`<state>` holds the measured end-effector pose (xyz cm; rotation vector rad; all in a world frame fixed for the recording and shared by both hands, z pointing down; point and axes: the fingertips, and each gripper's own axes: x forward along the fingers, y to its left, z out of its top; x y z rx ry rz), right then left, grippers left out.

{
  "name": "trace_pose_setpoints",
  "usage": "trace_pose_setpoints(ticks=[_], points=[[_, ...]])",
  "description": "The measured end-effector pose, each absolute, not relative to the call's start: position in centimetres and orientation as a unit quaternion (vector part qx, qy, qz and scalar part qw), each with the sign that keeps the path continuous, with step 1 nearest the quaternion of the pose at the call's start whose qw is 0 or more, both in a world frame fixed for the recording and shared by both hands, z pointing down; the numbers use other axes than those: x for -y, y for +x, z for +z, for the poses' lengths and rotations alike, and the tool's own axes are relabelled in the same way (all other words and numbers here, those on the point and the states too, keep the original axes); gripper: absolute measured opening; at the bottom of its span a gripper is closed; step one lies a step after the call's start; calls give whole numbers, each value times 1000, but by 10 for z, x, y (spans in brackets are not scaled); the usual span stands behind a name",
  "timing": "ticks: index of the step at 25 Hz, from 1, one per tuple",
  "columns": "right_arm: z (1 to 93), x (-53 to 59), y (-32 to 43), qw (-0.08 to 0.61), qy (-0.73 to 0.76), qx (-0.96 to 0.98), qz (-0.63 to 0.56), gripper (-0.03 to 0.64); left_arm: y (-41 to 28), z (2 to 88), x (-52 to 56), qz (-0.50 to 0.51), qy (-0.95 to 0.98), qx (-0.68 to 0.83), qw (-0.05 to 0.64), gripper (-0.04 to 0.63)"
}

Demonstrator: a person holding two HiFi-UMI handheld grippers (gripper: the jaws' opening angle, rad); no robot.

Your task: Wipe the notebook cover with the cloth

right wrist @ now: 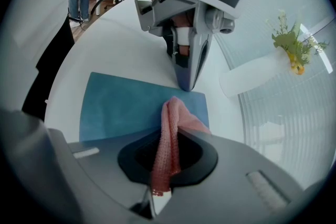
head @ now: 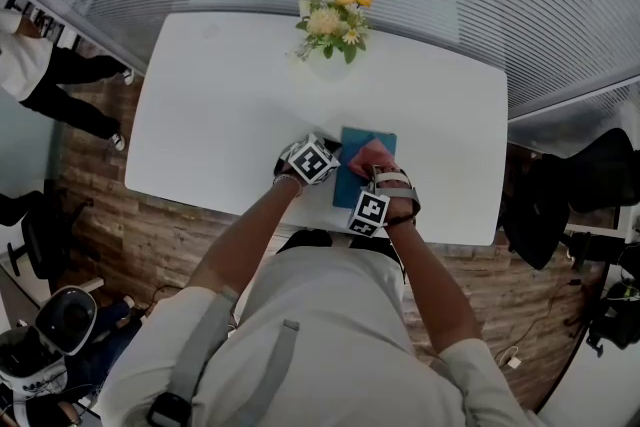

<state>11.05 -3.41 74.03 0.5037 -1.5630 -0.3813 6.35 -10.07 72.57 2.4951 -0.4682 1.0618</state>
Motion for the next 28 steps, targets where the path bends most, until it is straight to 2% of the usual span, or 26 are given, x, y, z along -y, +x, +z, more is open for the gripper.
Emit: trace_pose_setpoints(ticks=[28], points=[[740, 5, 105, 653, 220, 711, -140, 2, 62, 721, 101, 381, 888, 167, 195, 3]])
